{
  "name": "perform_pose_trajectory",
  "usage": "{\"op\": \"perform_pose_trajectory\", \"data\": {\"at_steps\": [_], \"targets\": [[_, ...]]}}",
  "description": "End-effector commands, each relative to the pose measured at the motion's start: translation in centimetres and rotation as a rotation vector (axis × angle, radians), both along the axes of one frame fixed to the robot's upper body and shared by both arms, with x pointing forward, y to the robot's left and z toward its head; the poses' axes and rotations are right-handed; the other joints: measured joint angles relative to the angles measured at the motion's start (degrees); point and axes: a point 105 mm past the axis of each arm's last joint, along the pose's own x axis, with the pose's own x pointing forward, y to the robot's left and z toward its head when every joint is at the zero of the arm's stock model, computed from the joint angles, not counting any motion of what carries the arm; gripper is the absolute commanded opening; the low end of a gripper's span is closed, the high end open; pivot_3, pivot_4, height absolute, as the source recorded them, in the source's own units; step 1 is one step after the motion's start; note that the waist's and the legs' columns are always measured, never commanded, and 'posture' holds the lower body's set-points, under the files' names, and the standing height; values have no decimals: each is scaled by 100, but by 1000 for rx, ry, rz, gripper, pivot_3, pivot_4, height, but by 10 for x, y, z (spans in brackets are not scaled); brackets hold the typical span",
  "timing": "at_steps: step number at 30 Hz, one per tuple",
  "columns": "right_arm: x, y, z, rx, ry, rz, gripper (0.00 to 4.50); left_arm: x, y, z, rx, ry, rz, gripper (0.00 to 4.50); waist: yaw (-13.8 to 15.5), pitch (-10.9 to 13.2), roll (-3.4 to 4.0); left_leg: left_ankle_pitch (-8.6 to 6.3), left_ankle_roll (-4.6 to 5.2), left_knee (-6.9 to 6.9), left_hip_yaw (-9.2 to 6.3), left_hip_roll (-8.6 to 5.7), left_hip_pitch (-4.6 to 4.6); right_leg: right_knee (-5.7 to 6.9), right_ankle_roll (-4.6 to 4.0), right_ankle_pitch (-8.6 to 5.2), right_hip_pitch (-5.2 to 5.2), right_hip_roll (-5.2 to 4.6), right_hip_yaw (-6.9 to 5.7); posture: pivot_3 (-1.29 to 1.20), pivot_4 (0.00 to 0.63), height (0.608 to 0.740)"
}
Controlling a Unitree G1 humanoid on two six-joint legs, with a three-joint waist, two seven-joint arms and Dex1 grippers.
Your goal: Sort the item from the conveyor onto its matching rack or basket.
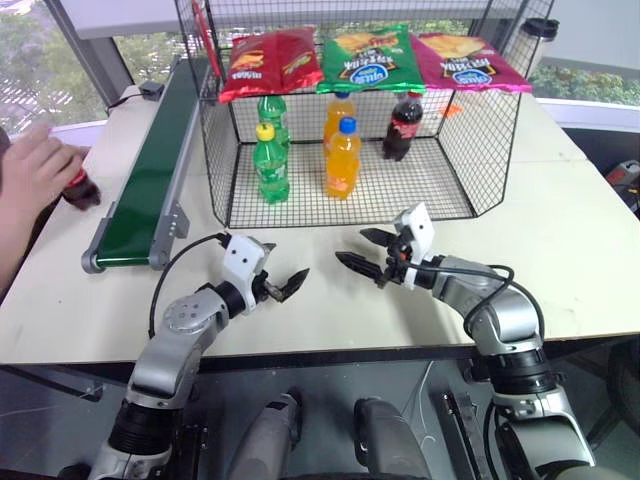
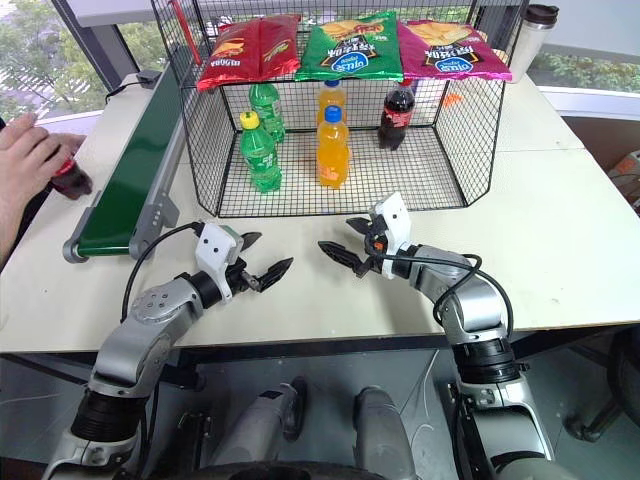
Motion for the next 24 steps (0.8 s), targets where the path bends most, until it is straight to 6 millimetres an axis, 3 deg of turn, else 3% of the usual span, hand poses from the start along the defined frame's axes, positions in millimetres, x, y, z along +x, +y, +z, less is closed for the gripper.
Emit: {"op": "perform_pose_trajectory", "data": {"at_steps": [1,24], "targets": [[-3,4,16,17,-58,22,4421,1,-1,18,-22,-104,-7,4500,1,0,0,0,0,0,0,0,0,0,0,0,0,0,0,0,150,738],[0,3,17,7,-63,3,4421,-2,-4,12,8,-98,-23,4500,-1,0,0,0,0,0,0,0,0,0,0,0,0,0,0,0,150,738]]}}
